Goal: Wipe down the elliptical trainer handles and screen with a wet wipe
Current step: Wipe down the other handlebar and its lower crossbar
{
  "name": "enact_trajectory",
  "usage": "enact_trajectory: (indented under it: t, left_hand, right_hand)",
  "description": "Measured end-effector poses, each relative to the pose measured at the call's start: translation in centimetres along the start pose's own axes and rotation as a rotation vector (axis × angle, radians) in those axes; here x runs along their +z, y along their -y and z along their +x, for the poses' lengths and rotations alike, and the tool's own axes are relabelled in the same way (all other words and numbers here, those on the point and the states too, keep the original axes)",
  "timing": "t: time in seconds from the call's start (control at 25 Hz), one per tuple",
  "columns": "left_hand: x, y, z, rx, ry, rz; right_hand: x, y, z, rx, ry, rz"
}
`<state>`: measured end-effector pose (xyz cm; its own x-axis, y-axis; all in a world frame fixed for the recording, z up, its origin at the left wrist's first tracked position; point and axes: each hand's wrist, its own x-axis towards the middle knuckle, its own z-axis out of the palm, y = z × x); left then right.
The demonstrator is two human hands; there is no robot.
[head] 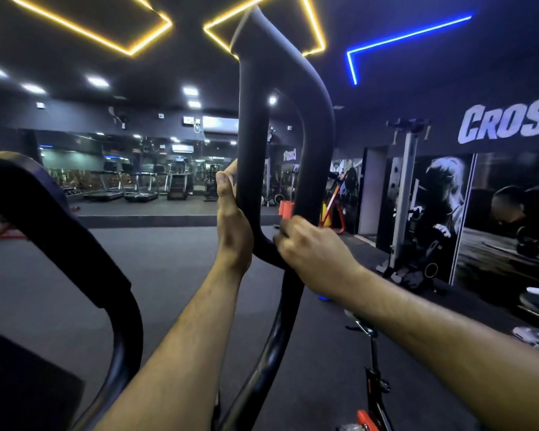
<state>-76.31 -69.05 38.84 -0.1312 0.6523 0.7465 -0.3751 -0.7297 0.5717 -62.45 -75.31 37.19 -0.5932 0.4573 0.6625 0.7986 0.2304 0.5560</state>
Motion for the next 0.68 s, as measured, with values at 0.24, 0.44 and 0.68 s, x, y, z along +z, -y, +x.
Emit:
enact_trajectory:
  t: [0.24,0.44,0.68]
  left_hand:
    - [-0.1,0.2,0.2,-0.027,-0.018,0.004]
    - [-0.2,0.5,0.3,-0.028,-0.008,0.001]
    - [-0.3,0.1,0.2,-0.086,0.015,-0.042]
  right_hand:
    - [3.6,-1.7,-4.6,-0.011,-0.074,0.406]
    - [0.5,-3.4,-2.8,0.213,-0.455,0.519]
    - [3.9,-1.2,-4.5,0.323,-0.48,0.595]
